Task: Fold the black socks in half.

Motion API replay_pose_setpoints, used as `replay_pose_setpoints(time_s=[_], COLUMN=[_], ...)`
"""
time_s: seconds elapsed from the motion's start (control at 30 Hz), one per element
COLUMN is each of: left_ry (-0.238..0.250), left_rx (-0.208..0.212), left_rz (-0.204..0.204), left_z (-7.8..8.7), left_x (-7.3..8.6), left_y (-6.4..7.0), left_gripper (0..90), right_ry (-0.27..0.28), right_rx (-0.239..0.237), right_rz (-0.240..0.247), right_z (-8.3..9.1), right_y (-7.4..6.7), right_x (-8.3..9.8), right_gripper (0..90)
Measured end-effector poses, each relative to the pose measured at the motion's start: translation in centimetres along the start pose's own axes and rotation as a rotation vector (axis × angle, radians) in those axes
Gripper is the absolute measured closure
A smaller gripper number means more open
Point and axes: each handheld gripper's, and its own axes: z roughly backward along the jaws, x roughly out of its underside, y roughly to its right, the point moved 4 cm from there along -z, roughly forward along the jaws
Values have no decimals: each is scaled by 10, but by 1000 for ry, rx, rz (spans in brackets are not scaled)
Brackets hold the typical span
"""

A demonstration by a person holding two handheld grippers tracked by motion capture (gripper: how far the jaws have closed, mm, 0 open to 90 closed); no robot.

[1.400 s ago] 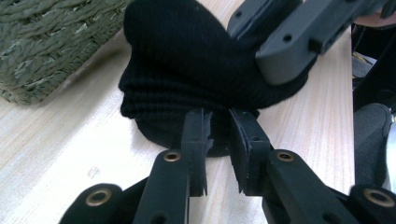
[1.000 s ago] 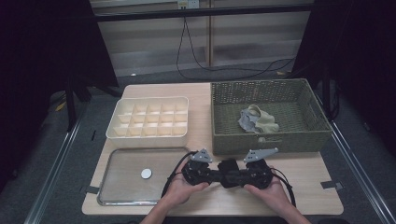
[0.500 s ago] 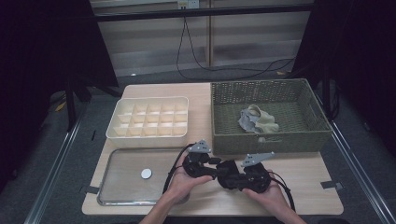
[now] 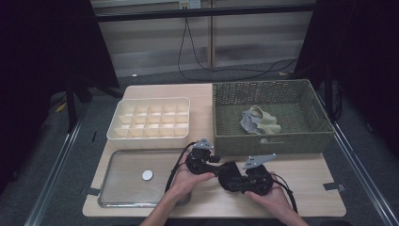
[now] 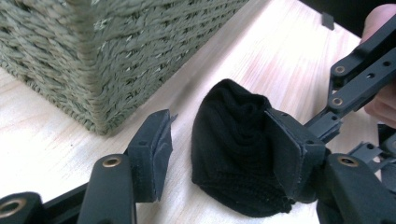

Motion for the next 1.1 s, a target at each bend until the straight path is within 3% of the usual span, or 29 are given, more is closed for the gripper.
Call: replay_pose_setpoints(time_s=[0.3, 0.53, 0.87, 0.9, 0.97, 1.07, 1.1], left_ry=[-73, -109, -134, -118, -132, -139, -140], left_rx=[1, 36, 84, 110, 96, 130, 120], left_rz=[-36, -17, 13, 29, 29, 42, 39], left_z=[-3, -6, -12, -14, -14, -15, -15], left_x=[4, 7, 10, 10, 10, 10, 10], left_y=[5, 5, 5, 5, 7, 7, 8], left_gripper=[417, 418, 339, 339, 332, 328, 328], right_ry=[-19, -33, -71, -75, -78, -81, -80], right_rx=[7, 17, 23, 21, 15, 19, 18], right_rz=[7, 5, 5, 6, 5, 10, 12], right_z=[3, 5, 8, 7, 7, 7, 7], right_y=[2, 3, 4, 4, 5, 5, 4], right_x=[7, 12, 16, 17, 17, 18, 18], right_gripper=[730, 718, 710, 710, 710, 710, 710])
